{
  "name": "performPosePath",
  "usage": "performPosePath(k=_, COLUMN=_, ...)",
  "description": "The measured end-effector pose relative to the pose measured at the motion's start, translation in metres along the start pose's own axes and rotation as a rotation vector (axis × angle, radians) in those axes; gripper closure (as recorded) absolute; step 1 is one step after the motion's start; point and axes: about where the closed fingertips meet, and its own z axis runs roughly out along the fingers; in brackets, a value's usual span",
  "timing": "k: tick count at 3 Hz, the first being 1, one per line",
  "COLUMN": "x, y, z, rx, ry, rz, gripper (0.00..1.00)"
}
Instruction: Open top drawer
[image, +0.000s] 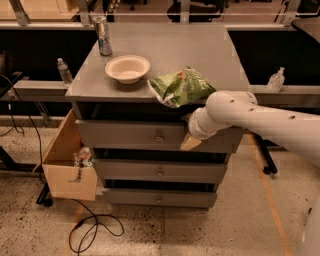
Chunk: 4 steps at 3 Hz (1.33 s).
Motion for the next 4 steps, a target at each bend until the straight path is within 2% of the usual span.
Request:
performPosePath(k=2, x=-0.0019, y=0.0028, z=0.0022, rx=-0.012, ry=-0.001, rz=0.001, gripper=0.84)
performPosePath(k=3, x=-0.0042, y=0.0003, z=-0.003, rx=-0.012, ry=-0.002, rz=0.001, gripper=1.0)
performPosePath(k=4, x=-0.0044, y=0.0, z=-0.0036, rx=-0.012, ry=-0.002, rz=0.001, gripper=1.0)
